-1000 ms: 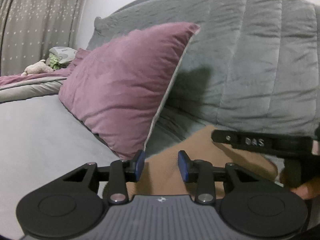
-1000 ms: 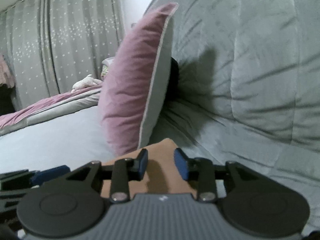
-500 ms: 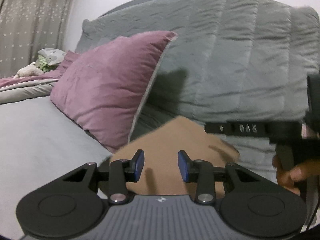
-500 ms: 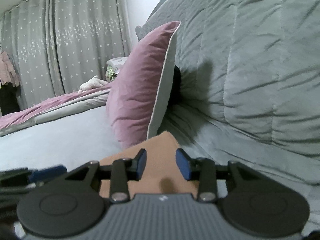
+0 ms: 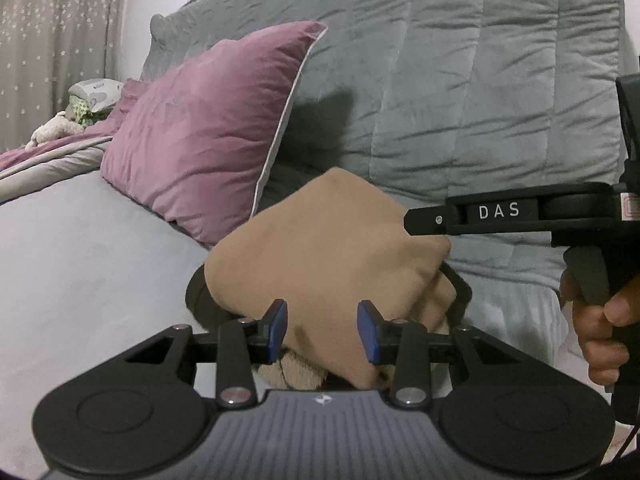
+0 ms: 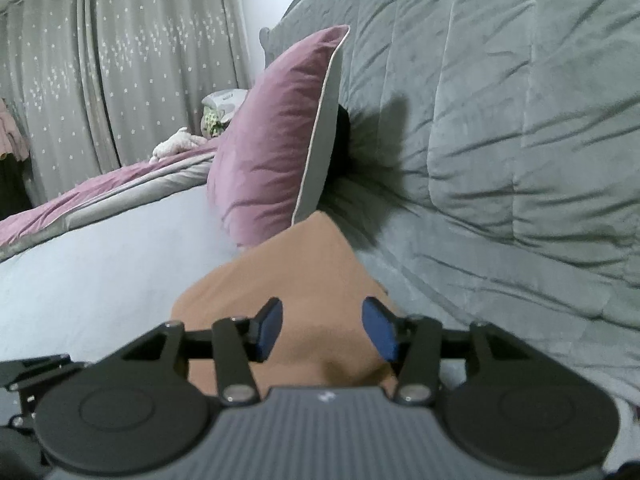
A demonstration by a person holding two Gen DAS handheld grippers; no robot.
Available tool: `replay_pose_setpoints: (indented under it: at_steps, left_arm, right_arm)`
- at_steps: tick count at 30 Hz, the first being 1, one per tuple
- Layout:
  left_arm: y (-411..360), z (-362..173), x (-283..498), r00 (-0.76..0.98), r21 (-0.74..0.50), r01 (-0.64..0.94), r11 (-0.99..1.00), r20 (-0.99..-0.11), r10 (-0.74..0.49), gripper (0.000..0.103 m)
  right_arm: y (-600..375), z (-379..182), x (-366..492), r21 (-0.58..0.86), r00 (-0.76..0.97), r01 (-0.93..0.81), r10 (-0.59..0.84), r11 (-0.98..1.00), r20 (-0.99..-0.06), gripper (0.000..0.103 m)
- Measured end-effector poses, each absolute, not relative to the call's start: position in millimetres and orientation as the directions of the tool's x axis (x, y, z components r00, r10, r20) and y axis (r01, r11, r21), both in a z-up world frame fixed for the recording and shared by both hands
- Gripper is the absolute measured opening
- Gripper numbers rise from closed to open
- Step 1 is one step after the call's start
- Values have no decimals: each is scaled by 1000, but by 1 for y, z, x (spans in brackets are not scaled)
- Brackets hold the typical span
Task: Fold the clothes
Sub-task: 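Open both grippers and pull them back from the stacked sweater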
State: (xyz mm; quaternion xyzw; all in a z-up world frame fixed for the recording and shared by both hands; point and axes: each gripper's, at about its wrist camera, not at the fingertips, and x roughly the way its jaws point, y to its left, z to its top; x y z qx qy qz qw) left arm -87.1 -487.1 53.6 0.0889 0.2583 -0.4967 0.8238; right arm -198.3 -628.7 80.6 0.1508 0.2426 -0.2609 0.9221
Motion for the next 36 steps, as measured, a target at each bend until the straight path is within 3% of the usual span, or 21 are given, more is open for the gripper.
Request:
replay_pose_setpoints:
  at_steps: [10, 16, 27, 36]
  left_arm:
    - [-468, 59, -98, 353, -76, 855, 513, -640, -682, 40]
    - [-458, 59, -102, 346, -60, 839, 540, -707, -617, 46]
    - [-442, 56, -111, 352, -4, 820, 572, -784, -510, 60]
    - [-442, 54, -114, 334, 28, 823, 567, -832, -443, 69]
  right_arm:
    - [-603, 93, -204, 135, 688, 557, -365, 820, -627, 57]
    - [-591, 96, -213, 133, 655, 564, -344, 815, -673, 68]
    - [-584, 89, -228, 142, 566, 612, -306, 778, -766, 78]
    - [-575, 87, -230, 151, 525, 608, -252, 780, -813, 97]
